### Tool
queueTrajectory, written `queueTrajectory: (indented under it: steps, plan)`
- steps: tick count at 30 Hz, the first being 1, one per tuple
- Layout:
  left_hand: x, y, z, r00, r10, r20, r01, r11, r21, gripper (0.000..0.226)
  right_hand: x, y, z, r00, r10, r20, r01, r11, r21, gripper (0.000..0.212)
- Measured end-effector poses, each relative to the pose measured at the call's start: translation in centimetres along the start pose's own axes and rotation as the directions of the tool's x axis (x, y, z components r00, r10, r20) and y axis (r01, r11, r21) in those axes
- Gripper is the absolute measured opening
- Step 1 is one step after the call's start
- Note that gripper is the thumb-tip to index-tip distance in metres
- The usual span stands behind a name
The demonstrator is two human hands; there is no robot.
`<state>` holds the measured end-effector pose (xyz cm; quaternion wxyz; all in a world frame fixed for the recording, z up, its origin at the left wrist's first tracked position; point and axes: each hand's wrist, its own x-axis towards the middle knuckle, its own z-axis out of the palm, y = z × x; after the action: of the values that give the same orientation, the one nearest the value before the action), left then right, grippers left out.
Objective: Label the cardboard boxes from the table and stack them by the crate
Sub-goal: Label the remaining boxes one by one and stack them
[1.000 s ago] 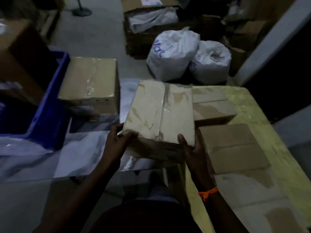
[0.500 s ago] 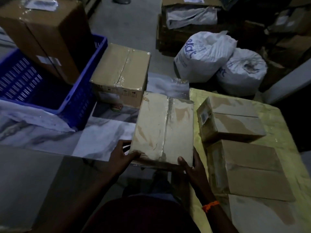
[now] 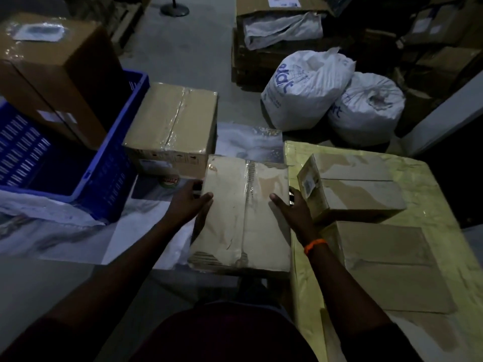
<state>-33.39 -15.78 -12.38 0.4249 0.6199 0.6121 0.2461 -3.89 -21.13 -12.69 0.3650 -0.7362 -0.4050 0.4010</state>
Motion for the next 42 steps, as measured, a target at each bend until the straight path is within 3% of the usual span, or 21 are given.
queueTrajectory:
  steps: [3,5,10,14,18,24,30,33,36,42]
  plan:
    - [2.0,1.1,0.7,0.998,-0.061,-0.008,0.061,0.998,0.022,0.055,2.1,-0.9,0.2,0.999,0.037,0.01,-0.037,0.998,0.046,0.046]
    - [2.0,1.4,1.3,0.996,-0.088,0.008,0.089,0.995,-0.042,0.064,2.6,-0.7,0.5,0.999,0.044,0.011,-0.044,0.998,0.043,0.044]
    - [1.9,2.2,1.6,0.998,-0.055,0.031,0.057,0.996,-0.072,0.073,3.7,0.7,0.0,0.998,0.062,-0.018,-0.06,0.996,0.06,0.073]
    - [2.4,4.5,1.2,1.0,-0.026,0.015,0.028,0.985,-0.171,0.077,2.6,-2.5,-1.6,0.996,0.019,-0.09,-0.008,0.992,0.125,0.047]
    - [2.1,7.6,0.5,0.997,0.04,-0.068,-0.061,0.938,-0.341,0.063,1.6,-5.9,-2.9,0.976,-0.054,-0.21,0.096,0.976,0.197,0.067]
    - [0.2,9.6,-1.0,0.993,-0.015,-0.115,-0.043,0.877,-0.479,0.066,-1.1,-7.7,-3.8,0.951,-0.027,-0.309,0.133,0.936,0.327,0.065]
    - [-3.4,9.0,0.0,0.99,-0.023,-0.139,-0.043,0.893,-0.449,0.057,-4.6,-5.8,-2.5,0.938,-0.021,-0.347,0.143,0.933,0.33,0.083]
    - [-3.9,8.5,0.4,0.985,-0.008,-0.171,-0.068,0.898,-0.434,0.041,-5.7,-5.4,-2.3,0.925,-0.023,-0.379,0.157,0.932,0.327,0.074]
    - [-3.9,8.1,0.6,0.981,-0.002,-0.196,-0.083,0.901,-0.426,0.032,-5.5,-4.9,-2.3,0.926,-0.007,-0.378,0.153,0.921,0.357,0.047]
    - [-3.4,8.8,0.8,0.973,0.016,-0.229,-0.108,0.912,-0.396,0.03,-4.5,-5.2,-1.8,0.93,0.016,-0.368,0.147,0.901,0.409,0.035]
